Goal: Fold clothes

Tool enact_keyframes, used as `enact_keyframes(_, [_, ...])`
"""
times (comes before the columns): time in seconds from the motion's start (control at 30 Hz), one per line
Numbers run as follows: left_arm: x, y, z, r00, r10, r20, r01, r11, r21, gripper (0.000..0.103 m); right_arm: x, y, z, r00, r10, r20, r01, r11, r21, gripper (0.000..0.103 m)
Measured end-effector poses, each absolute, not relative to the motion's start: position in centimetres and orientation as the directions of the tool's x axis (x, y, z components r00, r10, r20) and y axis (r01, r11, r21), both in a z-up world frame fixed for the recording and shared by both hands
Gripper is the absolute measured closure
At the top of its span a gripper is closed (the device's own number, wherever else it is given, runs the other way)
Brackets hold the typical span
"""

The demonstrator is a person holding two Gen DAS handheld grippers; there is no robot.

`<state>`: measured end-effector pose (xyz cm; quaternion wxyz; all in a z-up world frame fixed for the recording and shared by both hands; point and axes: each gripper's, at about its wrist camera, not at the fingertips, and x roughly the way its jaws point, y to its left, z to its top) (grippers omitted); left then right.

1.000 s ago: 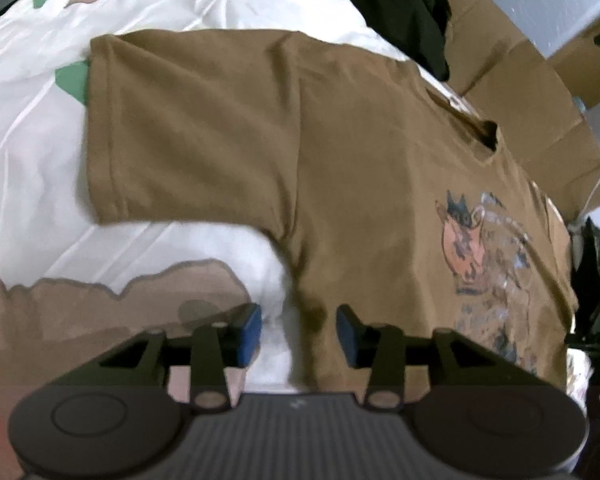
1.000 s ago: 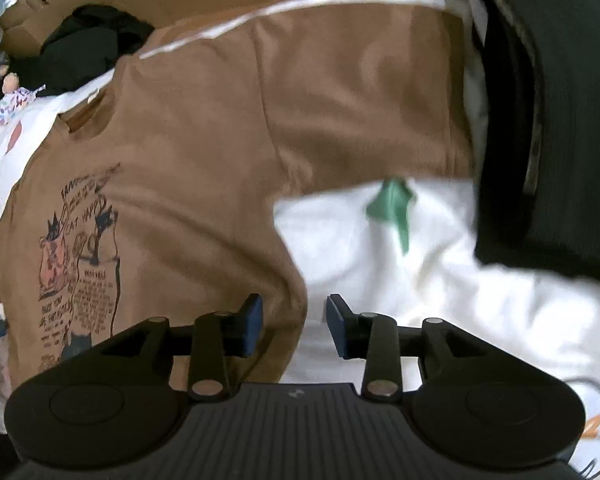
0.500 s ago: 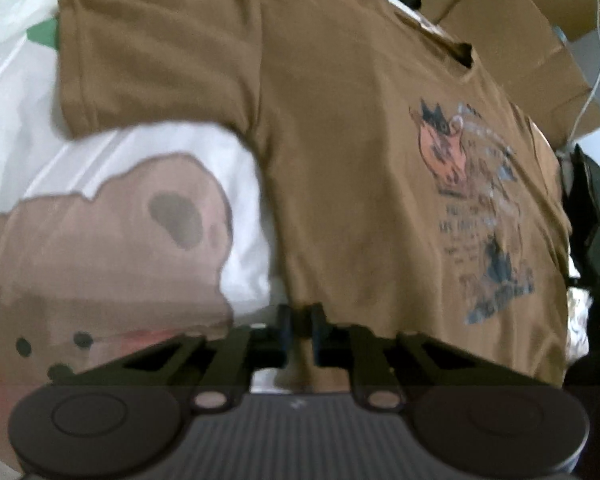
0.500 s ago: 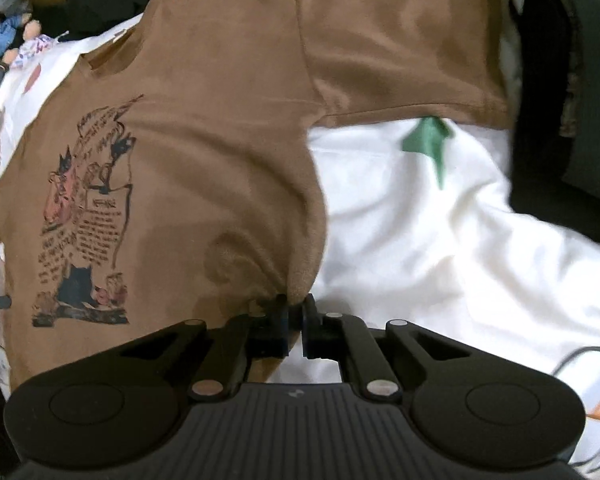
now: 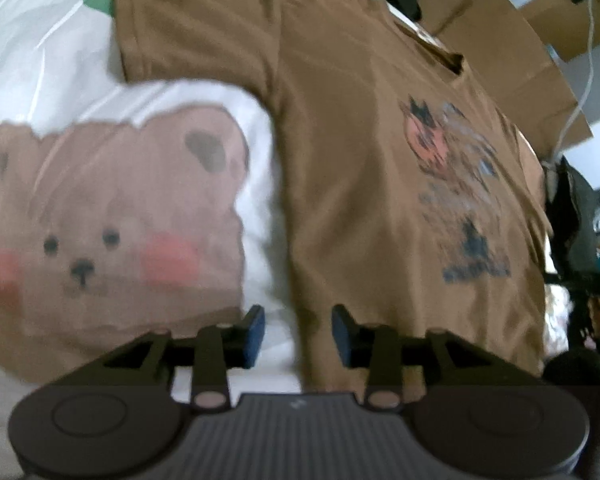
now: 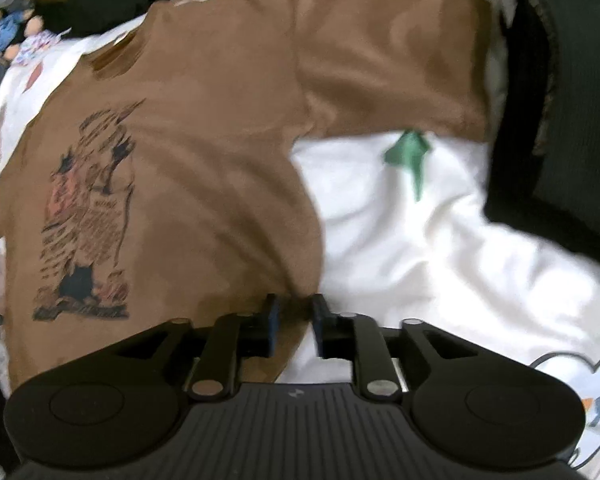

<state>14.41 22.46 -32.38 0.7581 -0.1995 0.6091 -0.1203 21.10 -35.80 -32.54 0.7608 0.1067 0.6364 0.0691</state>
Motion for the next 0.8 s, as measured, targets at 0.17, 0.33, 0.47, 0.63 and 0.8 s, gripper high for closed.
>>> enact_keyframes(0.17, [11.3, 21.2, -31.9, 0.175, -0.414, -0.893, -0.044, 0.903, -0.427, 0.051, 19.9, -35.5, -32.5, 0.138, 0.264, -0.955, 0.011, 0.963, 0.268, 0.071])
enact_keyframes(0.33, [10.5, 20.8, -32.3, 0.152, -0.413, -0.898, -0.033, 0.906, -0.422, 0.049, 18.2, -34.8, -32.3, 0.140, 0.274, -0.951, 0.031, 0.959, 0.281, 0.070])
enact_keyframes(0.47, [10.0, 19.8, -32.6, 0.139, -0.419, -0.897, -0.001, 0.906, -0.423, 0.047, 16.9, -33.4, -33.0, 0.125, 0.266, -0.956, 0.048, 0.961, 0.274, 0.069])
enact_keyframes(0.63, [9.1, 19.2, -33.2, 0.130, -0.428, -0.894, 0.017, 0.903, -0.429, 0.080, 15.8, -32.5, -33.5, 0.119, 0.253, -0.960, 0.047, 0.965, 0.260, 0.076])
enact_keyframes(0.8, [8.8, 19.5, -32.8, 0.123, -0.419, -0.899, 0.052, 0.908, -0.416, 0.100, 15.6, -32.1, -32.5, 0.129, 0.229, -0.965, -0.005, 0.973, 0.231, 0.097])
